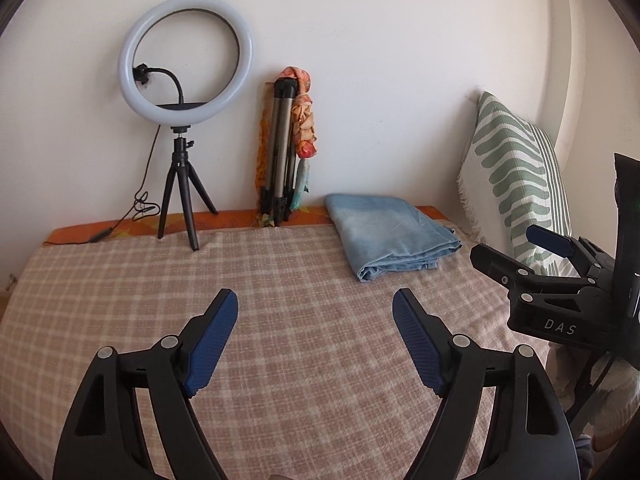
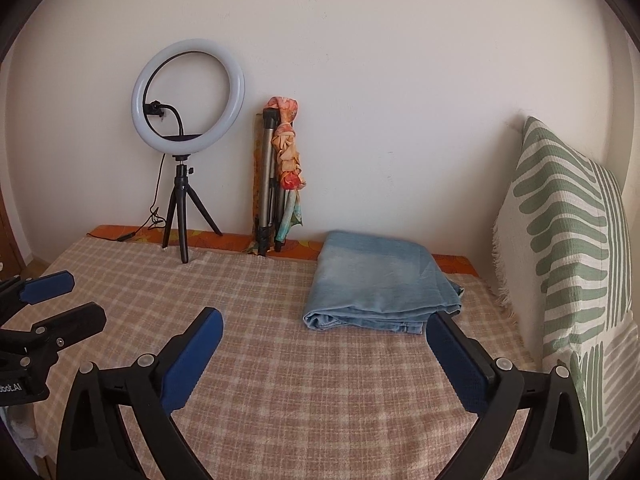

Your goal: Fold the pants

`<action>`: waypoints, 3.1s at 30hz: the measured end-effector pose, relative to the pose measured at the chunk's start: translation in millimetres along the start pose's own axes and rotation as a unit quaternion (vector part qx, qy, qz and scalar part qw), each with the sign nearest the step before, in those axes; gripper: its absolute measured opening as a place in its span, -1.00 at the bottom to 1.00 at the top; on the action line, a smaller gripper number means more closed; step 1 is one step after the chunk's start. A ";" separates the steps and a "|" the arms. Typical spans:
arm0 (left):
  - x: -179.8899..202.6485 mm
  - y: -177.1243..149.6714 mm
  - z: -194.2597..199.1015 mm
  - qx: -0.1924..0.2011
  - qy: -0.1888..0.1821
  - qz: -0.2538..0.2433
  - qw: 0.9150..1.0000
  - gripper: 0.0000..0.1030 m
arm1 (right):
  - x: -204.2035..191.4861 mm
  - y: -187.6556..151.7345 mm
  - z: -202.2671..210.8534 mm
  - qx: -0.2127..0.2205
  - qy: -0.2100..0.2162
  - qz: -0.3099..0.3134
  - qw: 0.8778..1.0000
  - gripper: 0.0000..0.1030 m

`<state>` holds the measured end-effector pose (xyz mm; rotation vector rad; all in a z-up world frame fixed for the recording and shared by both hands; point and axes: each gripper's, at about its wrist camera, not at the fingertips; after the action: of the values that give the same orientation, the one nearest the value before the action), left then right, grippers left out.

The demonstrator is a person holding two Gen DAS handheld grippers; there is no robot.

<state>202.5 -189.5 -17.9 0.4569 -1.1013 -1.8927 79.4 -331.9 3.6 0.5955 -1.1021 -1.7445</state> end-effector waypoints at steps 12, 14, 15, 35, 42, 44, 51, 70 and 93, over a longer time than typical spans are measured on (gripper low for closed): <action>-5.5 -16.5 -3.9 -0.016 0.014 -0.010 1.000 0.55 | -2.9 -25.2 -7.2 -0.005 -0.007 -0.027 1.000 1.00; -5.6 -17.4 -5.5 -0.020 0.017 -0.012 1.000 0.55 | -3.0 -26.6 -9.2 -0.003 -0.009 -0.027 1.000 1.00; -5.2 -17.7 -6.4 -0.022 0.017 -0.014 1.000 0.55 | -3.0 -27.2 -10.5 -0.003 -0.010 -0.027 1.000 1.00; 1.3 -24.7 -8.2 -0.031 0.009 -0.023 0.999 0.55 | 1.1 -35.2 -16.7 -0.005 -0.010 -0.030 0.999 1.00; 6.3 -24.4 -4.7 -0.028 0.003 -0.025 0.999 0.55 | 2.6 -35.1 -13.2 -0.002 -0.011 -0.035 0.999 1.00; 7.1 -23.9 -4.0 -0.027 0.002 -0.026 0.999 0.55 | 2.5 -35.2 -13.0 -0.002 -0.011 -0.034 0.999 1.00; 8.2 -23.9 -2.8 -0.027 0.001 -0.027 0.999 0.55 | 1.0 -35.9 -11.5 -0.003 -0.010 -0.033 0.999 1.00; 10.9 -21.5 0.6 -0.023 -0.001 -0.031 0.999 0.55 | -1.2 -34.3 -7.5 -0.001 -0.009 -0.036 0.999 1.00; 14.8 -23.1 0.8 -0.023 0.016 -0.035 0.999 0.55 | -2.5 -36.1 -4.0 -0.001 -0.009 -0.036 0.999 1.00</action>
<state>182.2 -196.1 -35.2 0.5056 -1.0311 -1.9610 66.9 -326.3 -30.2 0.6258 -1.1030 -1.8170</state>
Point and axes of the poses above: each gripper's, at about its wrist camera, not at the fingertips, and z roughly against the way its jaws point, x to its right, y to its top, and after that the axes turned 3 degrees about y, right-handed
